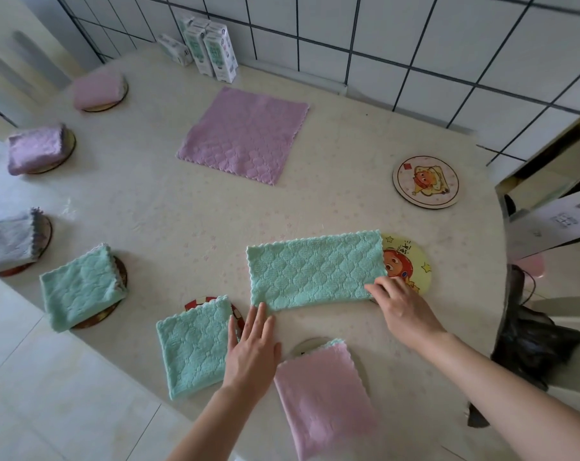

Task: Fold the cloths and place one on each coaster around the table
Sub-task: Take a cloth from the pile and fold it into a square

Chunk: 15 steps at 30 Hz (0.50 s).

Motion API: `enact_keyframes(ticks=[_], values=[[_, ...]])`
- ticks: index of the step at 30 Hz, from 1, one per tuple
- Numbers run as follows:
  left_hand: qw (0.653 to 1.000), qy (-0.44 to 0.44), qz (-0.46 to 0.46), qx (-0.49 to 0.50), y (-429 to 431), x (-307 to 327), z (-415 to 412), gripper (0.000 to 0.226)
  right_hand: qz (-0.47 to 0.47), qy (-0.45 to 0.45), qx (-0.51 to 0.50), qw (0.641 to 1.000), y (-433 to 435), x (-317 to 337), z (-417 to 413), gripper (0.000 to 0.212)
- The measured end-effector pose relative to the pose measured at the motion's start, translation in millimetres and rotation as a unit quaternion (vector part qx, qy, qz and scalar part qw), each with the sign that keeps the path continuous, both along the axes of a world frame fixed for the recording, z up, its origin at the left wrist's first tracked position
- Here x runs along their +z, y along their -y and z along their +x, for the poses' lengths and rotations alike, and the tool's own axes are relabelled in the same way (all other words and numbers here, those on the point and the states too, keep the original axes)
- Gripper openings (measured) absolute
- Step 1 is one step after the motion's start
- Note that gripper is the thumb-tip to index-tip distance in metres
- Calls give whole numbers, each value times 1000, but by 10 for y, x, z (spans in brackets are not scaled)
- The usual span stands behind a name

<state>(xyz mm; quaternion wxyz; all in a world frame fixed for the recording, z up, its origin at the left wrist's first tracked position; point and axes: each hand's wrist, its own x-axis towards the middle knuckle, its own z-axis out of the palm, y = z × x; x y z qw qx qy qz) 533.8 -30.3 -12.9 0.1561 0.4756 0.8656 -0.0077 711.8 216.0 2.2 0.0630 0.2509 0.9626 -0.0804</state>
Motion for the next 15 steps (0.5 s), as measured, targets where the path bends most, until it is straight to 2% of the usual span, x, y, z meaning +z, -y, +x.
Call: enact_keyframes(ticks=[4,9,15], values=[[999,-21,24,-13,33,-31,-18,58,16,75,1,997,-45,35,-112,66],[999,-36,1,-19,105,-32,-79,61,-5,110,-2,994,31,69,-268,64],[998,-51,14,-19,17,23,-208,75,7,76,16,997,-74,38,-274,51]])
